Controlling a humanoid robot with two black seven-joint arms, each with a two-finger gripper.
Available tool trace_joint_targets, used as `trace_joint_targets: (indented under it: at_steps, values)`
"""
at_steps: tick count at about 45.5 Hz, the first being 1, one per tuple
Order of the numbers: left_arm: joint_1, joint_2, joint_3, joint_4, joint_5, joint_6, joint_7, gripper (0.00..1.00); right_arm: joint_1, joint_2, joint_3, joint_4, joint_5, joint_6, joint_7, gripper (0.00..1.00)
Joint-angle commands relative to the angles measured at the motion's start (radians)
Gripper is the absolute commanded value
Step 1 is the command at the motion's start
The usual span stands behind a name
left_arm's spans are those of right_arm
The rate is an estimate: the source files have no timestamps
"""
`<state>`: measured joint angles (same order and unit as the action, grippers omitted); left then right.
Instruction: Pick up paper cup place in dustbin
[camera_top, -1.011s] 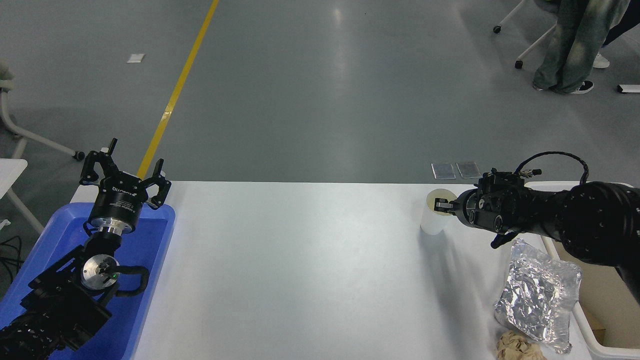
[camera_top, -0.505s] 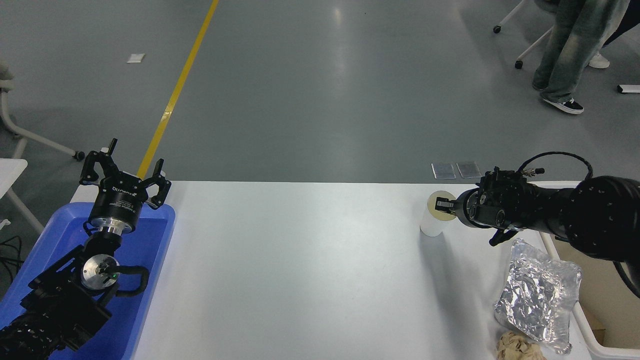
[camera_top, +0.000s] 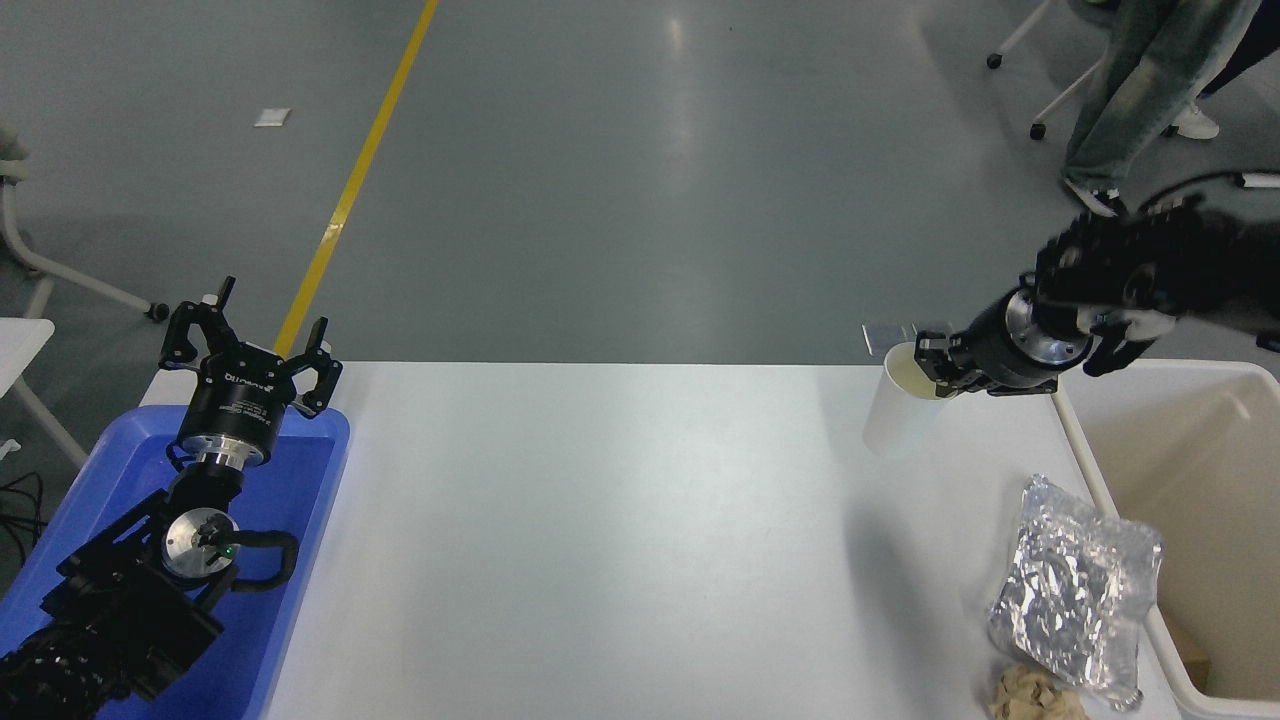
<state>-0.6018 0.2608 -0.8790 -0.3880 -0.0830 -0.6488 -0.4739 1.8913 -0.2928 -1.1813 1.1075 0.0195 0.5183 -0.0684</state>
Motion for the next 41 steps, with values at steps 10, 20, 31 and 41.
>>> trace_joint_targets:
  at_steps: [10,20,31,41]
  values:
    - [0.0,0.0,0.0,0.0,0.0,0.0,0.0,0.98,0.436,-0.094,-0.02,0.261,-0.182,0.177,0.01,0.0]
    - [0.0,0.0,0.0,0.0,0.0,0.0,0.0,0.98,0.587,-0.128,-0.023,0.347,-0.205,0.177,0.024,0.0]
    - [0.0,0.0,0.0,0.0,-0.001,0.0,0.0,0.98,0.65,-0.14,-0.04,0.362,-0.202,0.183,0.022,0.0]
    - [0.0,0.001,0.0,0.0,-0.001,0.0,0.0,0.98,0.689,-0.158,-0.067,0.361,-0.196,0.183,0.021,0.0]
